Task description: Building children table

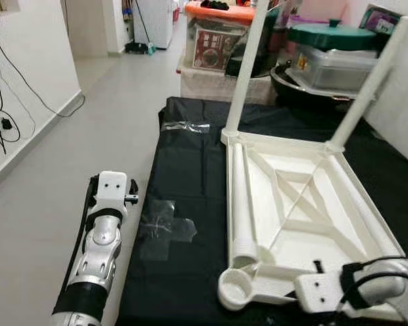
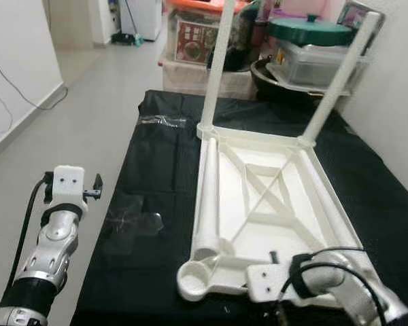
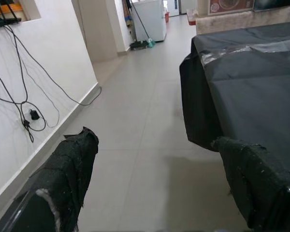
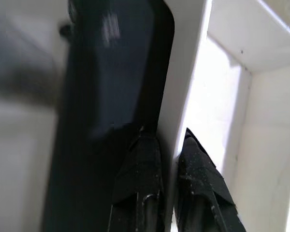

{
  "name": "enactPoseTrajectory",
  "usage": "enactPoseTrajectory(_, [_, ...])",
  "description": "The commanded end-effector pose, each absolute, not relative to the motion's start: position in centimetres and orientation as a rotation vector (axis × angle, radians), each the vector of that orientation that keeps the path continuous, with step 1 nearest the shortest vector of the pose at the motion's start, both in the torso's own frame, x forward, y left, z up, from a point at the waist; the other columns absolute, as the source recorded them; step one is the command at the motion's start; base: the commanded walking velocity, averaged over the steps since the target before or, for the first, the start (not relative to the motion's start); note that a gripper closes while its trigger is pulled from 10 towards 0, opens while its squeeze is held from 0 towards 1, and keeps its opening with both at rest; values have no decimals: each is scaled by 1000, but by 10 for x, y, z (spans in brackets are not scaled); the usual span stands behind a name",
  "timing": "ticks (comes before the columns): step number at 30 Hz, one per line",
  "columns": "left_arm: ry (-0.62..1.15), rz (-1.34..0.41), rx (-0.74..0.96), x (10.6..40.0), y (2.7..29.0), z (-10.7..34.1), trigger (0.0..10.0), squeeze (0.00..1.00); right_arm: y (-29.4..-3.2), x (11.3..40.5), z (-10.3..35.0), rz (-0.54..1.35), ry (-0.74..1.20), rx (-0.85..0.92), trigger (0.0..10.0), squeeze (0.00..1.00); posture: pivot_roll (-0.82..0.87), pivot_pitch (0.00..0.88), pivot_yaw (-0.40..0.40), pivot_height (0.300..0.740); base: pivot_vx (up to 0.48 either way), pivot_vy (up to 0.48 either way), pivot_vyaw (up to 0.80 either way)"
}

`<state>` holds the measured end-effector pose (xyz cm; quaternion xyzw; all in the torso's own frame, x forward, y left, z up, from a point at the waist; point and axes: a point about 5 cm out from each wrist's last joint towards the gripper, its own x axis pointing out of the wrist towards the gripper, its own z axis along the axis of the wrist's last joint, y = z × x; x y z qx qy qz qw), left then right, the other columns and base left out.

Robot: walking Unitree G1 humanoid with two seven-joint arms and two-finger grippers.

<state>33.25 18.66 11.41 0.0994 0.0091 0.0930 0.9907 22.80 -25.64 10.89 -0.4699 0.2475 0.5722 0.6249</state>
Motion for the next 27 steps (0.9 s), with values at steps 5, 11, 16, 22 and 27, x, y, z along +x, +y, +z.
enactPoseTrajectory(5, [22, 176, 211, 334, 186, 112, 10000, 0, -287, 215, 85, 1340, 765, -1228, 0, 0, 62, 0, -82, 740, 0, 0, 0])
enactPoseTrajectory(11, [26, 170, 211, 334, 185, 111, 10000, 0, -293, 217, 83, 1345, 764, -1239, 0, 0, 61, 0, -78, 740, 0, 0, 0])
enactPoseTrajectory(16, [26, 163, 215, 335, 184, 111, 10000, 0, -296, 225, 81, 1317, 718, -1331, 2118, 0, 63, 0, -76, 740, 0, 0, 0])
enactPoseTrajectory(22, [23, 162, 216, 335, 184, 112, 10000, 0, -299, 233, 85, 1244, 739, -1308, 10000, 329, 62, 0, -76, 740, 0, 0, 0])
enactPoseTrajectory(27, [23, 160, 215, 335, 183, 111, 10000, 0, -296, 232, 94, 1272, 736, -1228, 10000, 1000, 59, 0, -79, 740, 0, 0, 0])
